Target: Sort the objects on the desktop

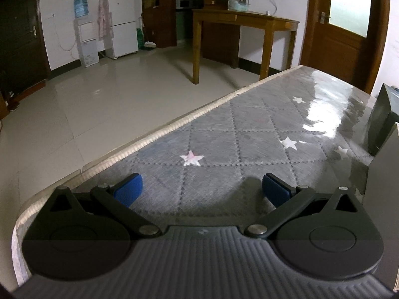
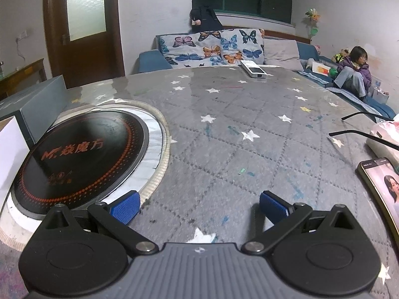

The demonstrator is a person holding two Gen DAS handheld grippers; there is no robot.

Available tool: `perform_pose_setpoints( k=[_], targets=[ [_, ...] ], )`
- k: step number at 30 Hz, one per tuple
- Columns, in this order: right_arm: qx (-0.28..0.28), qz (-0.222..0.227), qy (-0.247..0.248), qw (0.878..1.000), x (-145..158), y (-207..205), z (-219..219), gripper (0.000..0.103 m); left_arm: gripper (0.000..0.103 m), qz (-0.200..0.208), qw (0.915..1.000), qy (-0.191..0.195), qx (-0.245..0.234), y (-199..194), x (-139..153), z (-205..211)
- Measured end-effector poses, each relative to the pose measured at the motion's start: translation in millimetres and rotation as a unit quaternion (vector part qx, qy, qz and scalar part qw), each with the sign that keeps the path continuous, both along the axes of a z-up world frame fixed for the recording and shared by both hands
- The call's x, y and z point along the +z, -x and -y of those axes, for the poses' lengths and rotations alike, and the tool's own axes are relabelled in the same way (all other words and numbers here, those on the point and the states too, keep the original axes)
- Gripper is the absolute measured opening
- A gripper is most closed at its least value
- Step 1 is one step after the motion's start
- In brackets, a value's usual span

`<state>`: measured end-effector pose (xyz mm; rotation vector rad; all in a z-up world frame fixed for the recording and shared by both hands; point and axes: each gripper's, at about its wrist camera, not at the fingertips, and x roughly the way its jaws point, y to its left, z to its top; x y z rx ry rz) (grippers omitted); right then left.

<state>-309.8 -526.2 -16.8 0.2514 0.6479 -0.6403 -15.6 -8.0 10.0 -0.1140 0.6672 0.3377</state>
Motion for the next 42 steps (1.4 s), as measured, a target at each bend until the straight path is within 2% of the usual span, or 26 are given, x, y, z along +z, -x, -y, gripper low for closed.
perform_pose_setpoints(
  k=[25, 42],
  targets=[
    [-0.028, 0.001, -0.001, 1.0, -2, -12, 30, 0.103, 0.103, 0.0, 0.9999, -0.002, 0.016, -1, 0, 3],
    [-0.016, -0.002, 0.003, 1.0, -3, -14, 37, 0.103, 0.103, 0.0, 0.9999, -0.001, 0.017, -1, 2, 2]
  ],
)
